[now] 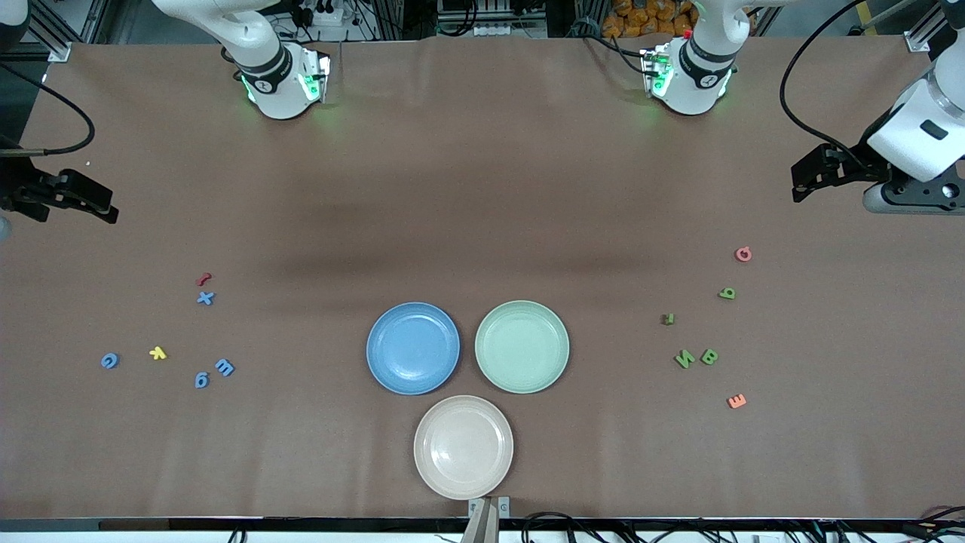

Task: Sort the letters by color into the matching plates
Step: 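Move the left gripper to the green letters while the right gripper reaches blue letters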

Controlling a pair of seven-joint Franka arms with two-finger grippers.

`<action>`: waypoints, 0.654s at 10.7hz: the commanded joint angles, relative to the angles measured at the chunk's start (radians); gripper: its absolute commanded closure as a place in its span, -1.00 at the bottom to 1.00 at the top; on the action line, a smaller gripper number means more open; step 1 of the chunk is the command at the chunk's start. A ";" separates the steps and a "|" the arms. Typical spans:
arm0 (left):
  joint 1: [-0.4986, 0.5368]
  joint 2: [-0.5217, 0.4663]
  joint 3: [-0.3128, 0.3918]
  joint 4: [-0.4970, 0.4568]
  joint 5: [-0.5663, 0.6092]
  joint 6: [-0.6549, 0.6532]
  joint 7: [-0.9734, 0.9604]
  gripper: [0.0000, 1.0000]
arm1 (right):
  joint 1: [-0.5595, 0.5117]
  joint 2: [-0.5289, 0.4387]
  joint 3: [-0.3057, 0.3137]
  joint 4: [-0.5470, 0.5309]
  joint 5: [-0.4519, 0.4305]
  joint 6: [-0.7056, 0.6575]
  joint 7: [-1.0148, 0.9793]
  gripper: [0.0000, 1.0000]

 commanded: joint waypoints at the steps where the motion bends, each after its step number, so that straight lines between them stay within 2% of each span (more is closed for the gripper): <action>1: 0.009 -0.011 -0.008 -0.002 -0.035 0.005 -0.018 -1.00 | -0.012 0.004 0.015 0.012 -0.016 -0.002 0.008 -1.00; 7: 0.006 0.035 -0.008 -0.020 -0.042 0.005 -0.014 -1.00 | -0.011 0.015 0.015 0.013 -0.017 0.006 0.008 -1.00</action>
